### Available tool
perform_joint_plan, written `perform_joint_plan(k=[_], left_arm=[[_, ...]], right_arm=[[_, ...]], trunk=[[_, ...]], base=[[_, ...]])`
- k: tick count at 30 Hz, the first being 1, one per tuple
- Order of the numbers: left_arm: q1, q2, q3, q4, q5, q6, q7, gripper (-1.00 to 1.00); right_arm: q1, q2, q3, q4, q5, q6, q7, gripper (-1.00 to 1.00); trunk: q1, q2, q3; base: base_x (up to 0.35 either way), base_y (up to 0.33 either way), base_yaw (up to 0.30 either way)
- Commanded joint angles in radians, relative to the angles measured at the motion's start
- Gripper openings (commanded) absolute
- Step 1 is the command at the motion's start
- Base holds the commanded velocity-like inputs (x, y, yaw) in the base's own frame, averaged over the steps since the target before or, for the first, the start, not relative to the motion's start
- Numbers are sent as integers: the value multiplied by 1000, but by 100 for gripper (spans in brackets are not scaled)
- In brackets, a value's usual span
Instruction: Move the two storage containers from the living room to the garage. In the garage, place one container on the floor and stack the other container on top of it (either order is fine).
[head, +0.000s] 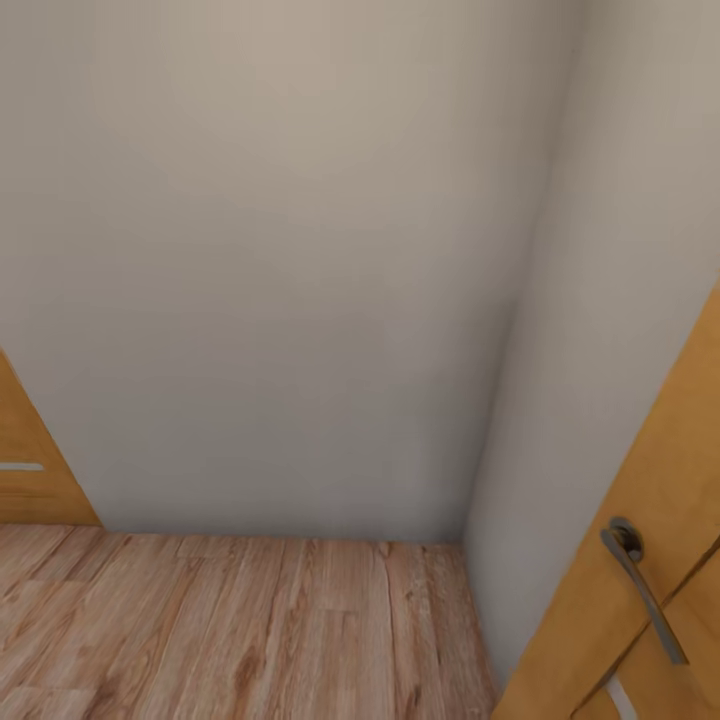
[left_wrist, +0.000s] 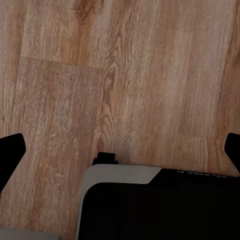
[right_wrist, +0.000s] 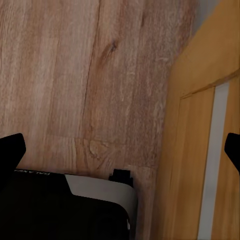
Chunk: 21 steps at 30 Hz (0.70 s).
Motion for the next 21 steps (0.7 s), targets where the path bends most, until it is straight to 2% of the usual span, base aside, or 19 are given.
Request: perform_joint_plan(k=[1,14,17,21], left_arm=[[-2,0,6,5,1,-7,1,100],[-2,1,6,4,1,-7,1,100],[-2,1,6,5,1,-7,1,100],[-2,-1,6,5,1,-7,1,100]], right_arm=[[-2,-1,-7,4,10,-7,1,100],[-2,-1,-7,5,11,-7,1,100],[-2,-1,-7,5,12,-7,1,100],[-2,-1,-7,5,13,-7,1,100]], trunk=[[1,-2,-2],[1,-2,-2],[1,-2,-2],[1,-2,-2]], base=[[315,0,0],[320,0,0],[116,0,58],[29,0,226]])
